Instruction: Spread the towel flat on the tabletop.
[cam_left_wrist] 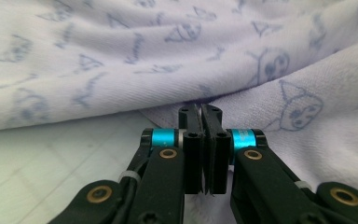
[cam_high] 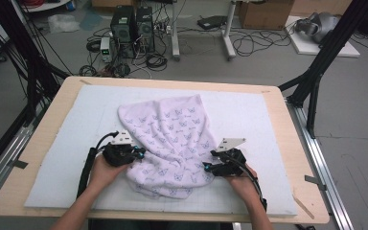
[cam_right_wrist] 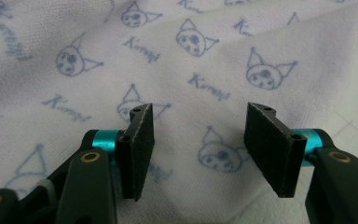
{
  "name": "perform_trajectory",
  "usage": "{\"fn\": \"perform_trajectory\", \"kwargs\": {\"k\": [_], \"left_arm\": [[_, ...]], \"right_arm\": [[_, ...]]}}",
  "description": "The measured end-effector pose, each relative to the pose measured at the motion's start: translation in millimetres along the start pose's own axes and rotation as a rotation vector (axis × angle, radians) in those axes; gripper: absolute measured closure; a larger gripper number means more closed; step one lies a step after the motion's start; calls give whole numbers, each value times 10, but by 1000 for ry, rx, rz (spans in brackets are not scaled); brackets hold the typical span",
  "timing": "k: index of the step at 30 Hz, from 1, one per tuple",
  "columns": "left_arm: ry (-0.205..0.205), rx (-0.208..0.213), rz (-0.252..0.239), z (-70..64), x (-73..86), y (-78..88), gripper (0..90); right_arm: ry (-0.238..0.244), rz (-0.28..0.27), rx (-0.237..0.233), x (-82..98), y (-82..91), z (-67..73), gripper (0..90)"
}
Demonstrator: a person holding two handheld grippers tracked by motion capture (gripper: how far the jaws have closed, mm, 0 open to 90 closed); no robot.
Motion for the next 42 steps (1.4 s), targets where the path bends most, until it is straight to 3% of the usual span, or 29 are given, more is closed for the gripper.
{"fn": "perform_trajectory", "kwargs": {"k": [4, 10, 16, 19, 21, 23, 24, 27, 31, 33, 34, 36, 38, 39, 42], "left_arm": [[5, -29, -34, -10, 11, 265, 875], [-8, -94, -22, -24, 144, 573, 875], [8, -114, -24, 0, 230, 698, 875], [-4, -88, -33, -42, 191, 660, 857], [-7, -58, -48, -70, 143, 678, 764], [-4, -38, -79, -116, 100, 710, 652], [-1, -8, -96, -154, 81, 721, 602], [-20, 71, -114, -295, 45, 719, 477], [-38, 131, -86, -416, 26, 572, 395], [-37, 152, -56, -423, 47, 471, 414], [-37, 179, -41, -432, 67, 409, 471], [-60, 221, -3, -456, 114, 288, 690], [-79, 218, 32, -456, 142, 199, 839], [-82, 213, 38, -450, 133, 190, 858], [-95, 159, 13, -396, 19, 288, 875]], "right_arm": [[1, 0, 0, 0, 0, -1, 421], [11, 3, 5, -3, 7, 3, 421], [9, 1, -2, -9, 8, 13, 421], [20, -3, 4, -15, 21, 13, 420], [27, -20, 8, -47, 84, 6, 420], [16, -73, -6, -115, 218, 22, 420], [13, -94, -17, -136, 266, 35, 420], [10, -147, -111, -177, 412, 158, 407], [61, -136, -196, -145, 391, 394, 387], [94, -104, -220, -135, 329, 490, 394], [111, -93, -222, -134, 301, 509, 413], [123, -78, -244, -140, 244, 554, 514], [141, -57, -282, -136, 211, 580, 735], [148, -48, -289, -134, 214, 584, 798], [153, -58, -279, -213, 284, 525, 826]]}}
Point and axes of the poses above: each handheld gripper's, and its own axes: y roughly backward along the jaws, x roughly out of its underside, z roughly to its left, the point moved 6 cm from there along -y, roughly forward along the jaws, and after that the axes turned 14 degrees about x, right-handed, at the moved point
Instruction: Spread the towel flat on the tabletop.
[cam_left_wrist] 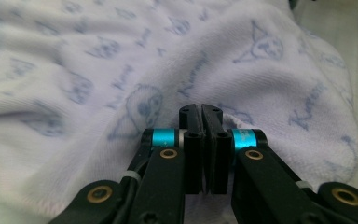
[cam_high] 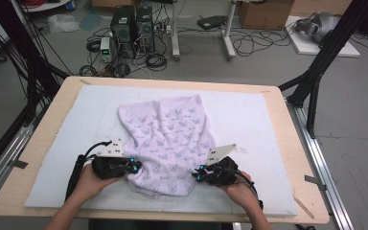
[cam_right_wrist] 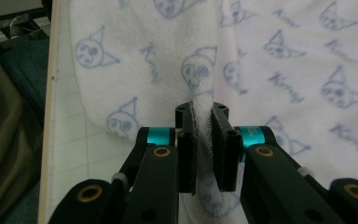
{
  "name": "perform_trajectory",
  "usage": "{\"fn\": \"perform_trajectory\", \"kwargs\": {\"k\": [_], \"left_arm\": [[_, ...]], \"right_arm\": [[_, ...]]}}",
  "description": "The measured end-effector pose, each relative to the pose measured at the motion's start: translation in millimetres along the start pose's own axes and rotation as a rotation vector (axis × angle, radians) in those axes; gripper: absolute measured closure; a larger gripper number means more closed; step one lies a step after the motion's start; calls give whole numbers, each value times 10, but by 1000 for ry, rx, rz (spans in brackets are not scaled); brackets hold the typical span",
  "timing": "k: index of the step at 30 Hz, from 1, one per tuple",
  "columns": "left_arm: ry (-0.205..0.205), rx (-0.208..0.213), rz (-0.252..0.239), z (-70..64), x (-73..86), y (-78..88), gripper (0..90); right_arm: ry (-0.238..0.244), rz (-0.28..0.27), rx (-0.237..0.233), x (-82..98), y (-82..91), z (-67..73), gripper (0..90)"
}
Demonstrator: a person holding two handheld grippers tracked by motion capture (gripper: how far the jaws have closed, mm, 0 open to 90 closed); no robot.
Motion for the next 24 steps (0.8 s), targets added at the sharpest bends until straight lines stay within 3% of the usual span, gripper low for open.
{"fn": "perform_trajectory", "kwargs": {"k": [3, 7, 10, 12, 15, 17, 19, 22, 24], "left_arm": [[11, -79, -48, 124, -176, 168, 877], [13, -189, -51, 362, -394, 240, 878], [55, -246, -48, 625, -492, 190, 878], [90, -280, -18, 823, -467, 111, 877], [164, -232, -10, 1014, -359, -12, 863], [206, -206, 0, 1067, -293, -17, 759], [195, -199, -32, 1023, -301, 74, 678], [167, -188, -82, 892, -335, 229, 608], [136, -176, -87, 752, -319, 309, 581]], "right_arm": [[-9, -43, 51, -162, 147, -153, 826], [-30, -77, 126, -434, 243, -453, 824], [-61, -55, 162, -559, 147, -677, 826], [-81, -18, 188, -578, 14, -831, 825], [-146, 42, 216, -496, -237, -1043, 810], [-191, 89, 227, -390, -378, -1133, 735], [-218, 98, 219, -346, -397, -1157, 656], [-202, 36, 244, -383, -269, -1113, 602], [-198, -6, 247, -419, -147, -1038, 586]]}}
Point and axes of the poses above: each handheld gripper's, and its own axes: y roughly backward along the jaws, x roughly out of its underside, z roughly to its left, the point moved 6 cm from there along -y, roughly forward along the jaws, and after that the axes turned 14 degrees about x, right-handed, at the moved point
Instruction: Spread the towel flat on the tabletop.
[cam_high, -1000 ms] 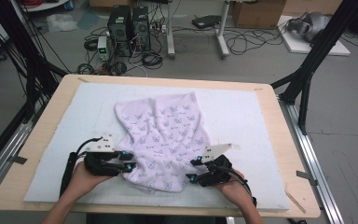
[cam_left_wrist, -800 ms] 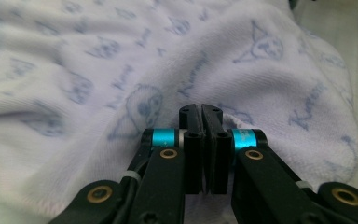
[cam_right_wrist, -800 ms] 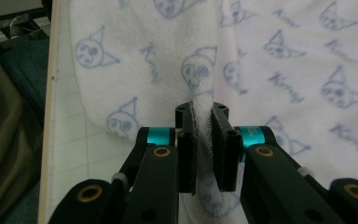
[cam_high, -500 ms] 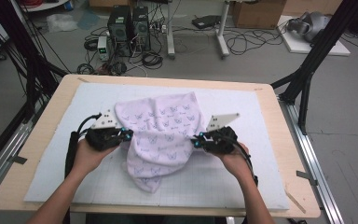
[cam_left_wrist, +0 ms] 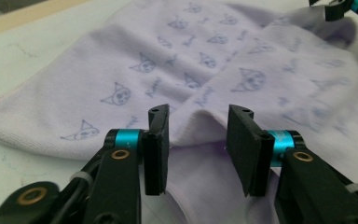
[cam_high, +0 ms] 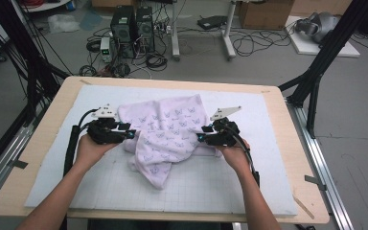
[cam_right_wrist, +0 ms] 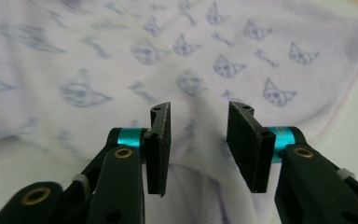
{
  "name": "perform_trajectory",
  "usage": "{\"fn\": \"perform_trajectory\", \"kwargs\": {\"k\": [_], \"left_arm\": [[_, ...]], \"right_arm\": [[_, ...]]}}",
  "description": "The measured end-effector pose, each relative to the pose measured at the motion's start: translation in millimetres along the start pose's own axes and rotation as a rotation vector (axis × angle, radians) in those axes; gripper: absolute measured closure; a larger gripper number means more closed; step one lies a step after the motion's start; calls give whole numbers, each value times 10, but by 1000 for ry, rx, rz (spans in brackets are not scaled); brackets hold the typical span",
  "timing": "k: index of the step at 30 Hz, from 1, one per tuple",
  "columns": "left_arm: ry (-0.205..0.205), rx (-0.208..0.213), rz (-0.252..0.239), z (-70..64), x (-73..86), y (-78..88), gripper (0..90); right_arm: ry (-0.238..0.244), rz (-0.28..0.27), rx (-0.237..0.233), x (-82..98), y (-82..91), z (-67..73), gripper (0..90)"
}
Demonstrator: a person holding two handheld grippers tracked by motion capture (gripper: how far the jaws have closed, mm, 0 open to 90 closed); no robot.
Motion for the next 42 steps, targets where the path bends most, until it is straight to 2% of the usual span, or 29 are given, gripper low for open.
{"fn": "perform_trajectory", "kwargs": {"k": [2, 4, 6, 7, 8, 9, 10, 13, 15, 18, 19, 21, 22, 24, 27, 29, 31, 34, 37, 40, 42], "left_arm": [[-12, 5, 14, -93, 45, 51, 540], [-37, 13, 8, -227, 95, 86, 527], [-54, 37, -3, -392, 141, 64, 505], [-60, 45, -2, -450, 153, 41, 495], [-73, 69, -2, -550, 164, -2, 488], [-86, 88, -5, -632, 168, -44, 484], [-101, 112, 1, -709, 174, -94, 482], [-140, 149, 46, -855, 226, -255, 484], [-150, 143, 82, -851, 303, -345, 487], [-138, 110, 110, -779, 431, -469, 492], [-133, 102, 120, -765, 461, -500, 503], [-138, 87, 138, -756, 505, -578, 573], [-159, 76, 148, -760, 495, -592, 603], [-161, 79, 155, -752, 473, -599, 706], [-147, 89, 142, -755, 465, -588, 776], [-150, 100, 139, -777, 442, -542, 793], [-152, 110, 118, -827, 392, -473, 795], [-165, 128, 101, -907, 292, -355, 803], [-193, 147, 75, -1033, 141, -238, 805], [-206, 199, 47, -1183, -28, -129, 804], [-235, 218, 44, -1271, -123, -57, 804]], "right_arm": [[26, -41, -7, 6, 133, 107, 572], [54, -56, -7, 34, 202, 207, 550], [75, -55, -33, 90, 235, 340, 513], [83, -25, -50, 108, 226, 395, 486], [97, -17, -52, 116, 219, 433, 480], [117, -42, -51, 119, 218, 493, 480], [117, -64, -54, 121, 210, 530, 474], [107, -43, -76, 172, 102, 592, 456], [112, -18, -84, 225, 27, 637, 447], [120, -22, -87, 266, -60, 684, 451], [110, -30, -88, 273, -95, 694, 457], [111, -15, -89, 288, -173, 725, 489], [126, -6, -80, 291, -197, 732, 511], [158, -1, -72, 288, -246, 755, 608], [171, -11, -101, 272, -269, 781, 806], [158, -10, -122, 267, -249, 790, 828], [148, -20, -141, 254, -181, 774, 835], [123, -53, -155, 212, 19, 754, 836], [134, -72, -167, 163, 282, 760, 837], [148, -97, -168, 72, 570, 761, 839], [163, -123, -157, -27, 757, 750, 839]]}}
Point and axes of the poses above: each handheld gripper's, and its own axes: y roughly backward along the jaws, x roughly out of its underside, z roughly to its left, the point moved 6 cm from there along -y, roughly forward along the jaws, and after that the axes turned 14 degrees about x, right-handed, at the moved point
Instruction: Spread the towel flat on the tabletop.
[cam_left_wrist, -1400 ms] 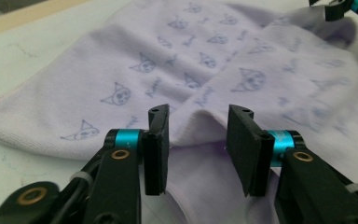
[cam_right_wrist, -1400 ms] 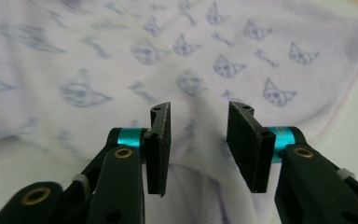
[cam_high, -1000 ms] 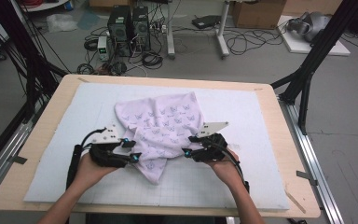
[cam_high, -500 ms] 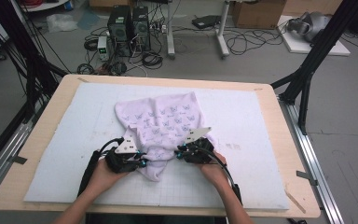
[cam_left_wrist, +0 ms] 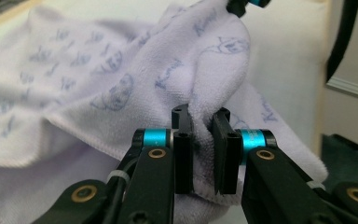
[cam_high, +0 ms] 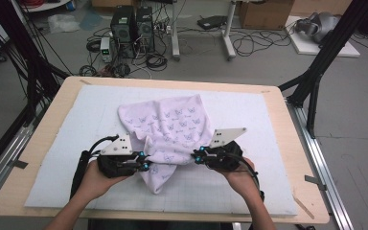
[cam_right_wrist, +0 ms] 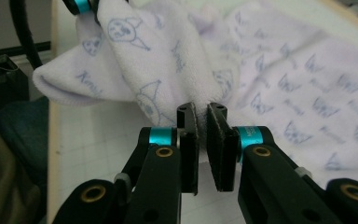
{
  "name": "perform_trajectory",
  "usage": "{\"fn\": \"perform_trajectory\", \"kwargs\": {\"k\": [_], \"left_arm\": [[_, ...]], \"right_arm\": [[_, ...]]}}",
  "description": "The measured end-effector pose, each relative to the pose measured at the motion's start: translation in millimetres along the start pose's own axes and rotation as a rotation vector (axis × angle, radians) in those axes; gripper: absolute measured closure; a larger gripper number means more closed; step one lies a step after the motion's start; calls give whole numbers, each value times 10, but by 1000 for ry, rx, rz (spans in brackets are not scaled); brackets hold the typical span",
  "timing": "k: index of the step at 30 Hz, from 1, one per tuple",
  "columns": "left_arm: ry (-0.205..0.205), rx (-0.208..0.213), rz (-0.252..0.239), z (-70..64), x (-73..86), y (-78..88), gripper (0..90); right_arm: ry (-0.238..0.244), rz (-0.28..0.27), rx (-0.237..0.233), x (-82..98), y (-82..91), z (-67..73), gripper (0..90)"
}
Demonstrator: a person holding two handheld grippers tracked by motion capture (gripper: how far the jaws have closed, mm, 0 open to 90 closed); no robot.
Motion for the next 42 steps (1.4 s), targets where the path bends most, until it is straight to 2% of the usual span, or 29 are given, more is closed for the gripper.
{"fn": "perform_trajectory", "kwargs": {"k": [3, 5, 6, 7, 8, 9, 10, 13, 14, 16, 19, 21, 24, 26, 28, 30, 32, 34, 36, 37, 38, 39, 42], "left_arm": [[-18, -2, -10, -18, -92, 56, 803], [-4, -36, 14, 116, -56, 47, 803], [7, -50, 26, 186, -21, 33, 803], [37, -73, 50, 323, 65, -6, 804], [67, -81, 51, 407, 121, -37, 804], [98, -112, 63, 551, 221, -83, 804], [129, -130, 76, 667, 299, -113, 804], [204, -183, 93, 963, 449, -161, 802], [231, -184, 80, 1035, 476, -170, 800], [264, -188, 76, 1121, 515, -164, 784], [283, -185, 55, 1117, 510, -107, 676], [259, -177, 41, 1037, 466, -18, 625], [209, -199, 9, 892, 405, 123, 533], [186, -195, -5, 804, 398, 189, 505], [174, -185, 2, 733, 410, 180, 476], [164, -176, 20, 710, 430, 114, 472], [178, -161, 41, 728, 461, -19, 470], [180, -159, 70, 770, 500, -145, 510], [179, -163, 108, 808, 543, -251, 657], [175, -164, 121, 825, 559, -272, 732], [179, -162, 118, 835, 562, -273, 804], [182, -155, 109, 841, 559, -254, 836], [184, -154, 82, 821, 537, -148, 864]], "right_arm": [[36, -15, 17, -187, 182, -15, 839], [65, 3, 41, -266, 168, -64, 838], [68, 12, 46, -284, 104, -100, 838], [66, 25, 47, -284, 39, -131, 838], [60, 49, 48, -264, -106, -188, 838], [49, 68, 47, -244, -205, -227, 838], [39, 94, 50, -206, -381, -284, 838], [16, 144, 55, -125, -739, -373, 836], [9, 159, 49, -90, -872, -412, 832], [-13, 171, 51, -58, -991, -456, 808], [-50, 146, 68, -72, -993, -497, 704], [-51, 123, 81, -92, -891, -480, 651], [-46, 64, 115, -104, -683, -411, 634], [-34, 48, 126, -62, -567, -342, 629], [-32, 44, 132, 3, -518, -297, 607], [-47, 79, 145, 106, -527, -283, 570], [-73, 82, 144, 155, -587, -299, 559], [-77, 91, 149, 177, -664, -301, 552], [-66, 115, 148, 202, -767, -287, 571], [-62, 131, 142, 222, -819, -279, 634], [-51, 149, 142, 248, -859, -283, 691], [-51, 161, 132, 272, -883, -274, 777], [-41, 171, 95, 303, -857, -242, 826]]}}
Point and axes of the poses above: each handheld gripper's, and its own axes: y roughly backward along the jaws, x roughly out of its underside, z roughly to its left, the point moved 6 cm from there along -y, roughly forward along the jaws, and after that the axes turned 14 degrees about x, right-handed, at the moved point
